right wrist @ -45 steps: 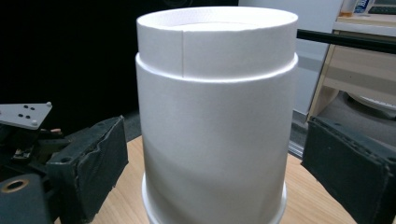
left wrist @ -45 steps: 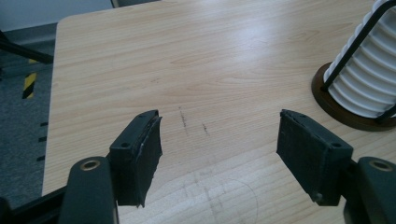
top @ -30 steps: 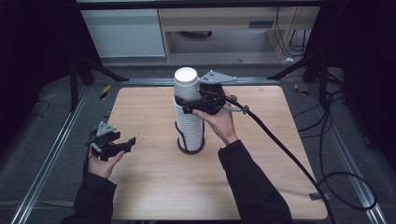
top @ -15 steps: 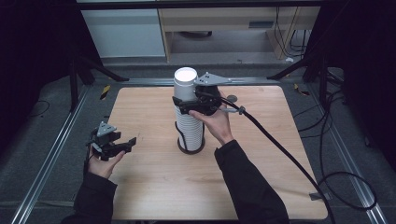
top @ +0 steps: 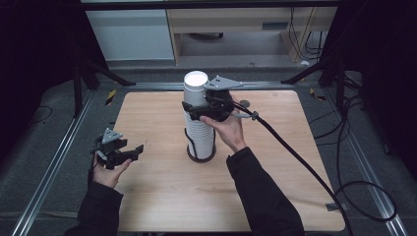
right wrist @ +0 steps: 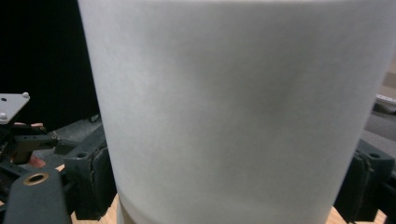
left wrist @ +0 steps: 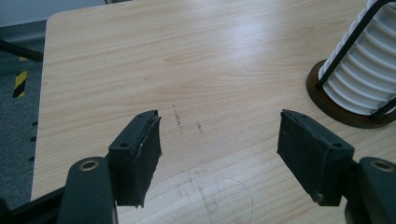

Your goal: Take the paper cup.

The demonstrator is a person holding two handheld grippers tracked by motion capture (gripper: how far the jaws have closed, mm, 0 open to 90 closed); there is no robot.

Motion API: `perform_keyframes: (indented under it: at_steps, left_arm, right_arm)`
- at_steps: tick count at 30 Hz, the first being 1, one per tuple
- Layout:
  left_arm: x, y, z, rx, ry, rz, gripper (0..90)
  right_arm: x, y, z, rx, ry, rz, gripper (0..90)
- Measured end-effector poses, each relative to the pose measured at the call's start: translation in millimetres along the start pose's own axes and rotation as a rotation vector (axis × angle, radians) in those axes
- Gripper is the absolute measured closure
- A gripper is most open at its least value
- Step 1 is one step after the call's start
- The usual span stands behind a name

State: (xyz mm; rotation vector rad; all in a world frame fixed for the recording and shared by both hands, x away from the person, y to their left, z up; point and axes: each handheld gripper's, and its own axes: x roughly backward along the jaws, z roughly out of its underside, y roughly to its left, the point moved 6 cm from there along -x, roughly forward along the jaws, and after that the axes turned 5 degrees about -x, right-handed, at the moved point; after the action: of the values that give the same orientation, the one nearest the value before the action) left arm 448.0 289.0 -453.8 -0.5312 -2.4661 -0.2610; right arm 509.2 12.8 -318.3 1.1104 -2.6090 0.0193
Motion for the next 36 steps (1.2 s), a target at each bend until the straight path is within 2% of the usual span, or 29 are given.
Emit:
perform_keyframes:
  at_steps: [10,13,14,15,20,31,36]
  left_arm:
    - [0.0,0.4,0.1,0.0,0.0,0.002,29.4]
    - [-0.3,0.7,0.1,-0.003,0.001,0.0,29.4]
    - [-0.3,0.7,0.1,-0.003,0.001,0.0,29.4]
    - [-0.5,0.2,0.4,-0.003,0.005,0.002,29.4]
    - [-0.6,-0.9,0.4,-0.004,0.006,0.004,29.3]
    - [-0.6,-0.9,0.1,-0.006,0.006,0.006,29.2]
    - [-0.9,-1.0,0.2,-0.003,0.007,0.007,29.2]
  right_arm:
    - [0.0,-0.1,-1.0,0.019,-0.001,-0.005,13.4]
    - [6.3,1.9,-11.6,0.032,-0.064,-0.001,14.8]
    - [6.3,1.9,-11.6,0.032,-0.064,-0.001,14.8]
    - [11.0,3.4,-20.7,0.034,-0.066,-0.006,14.9]
    - [15.0,3.4,-30.1,0.051,-0.066,0.009,15.7]
    - [24.1,0.7,-46.1,0.016,-0.088,-0.023,16.6]
    - [27.2,3.4,-53.6,0.031,-0.094,-0.027,16.6]
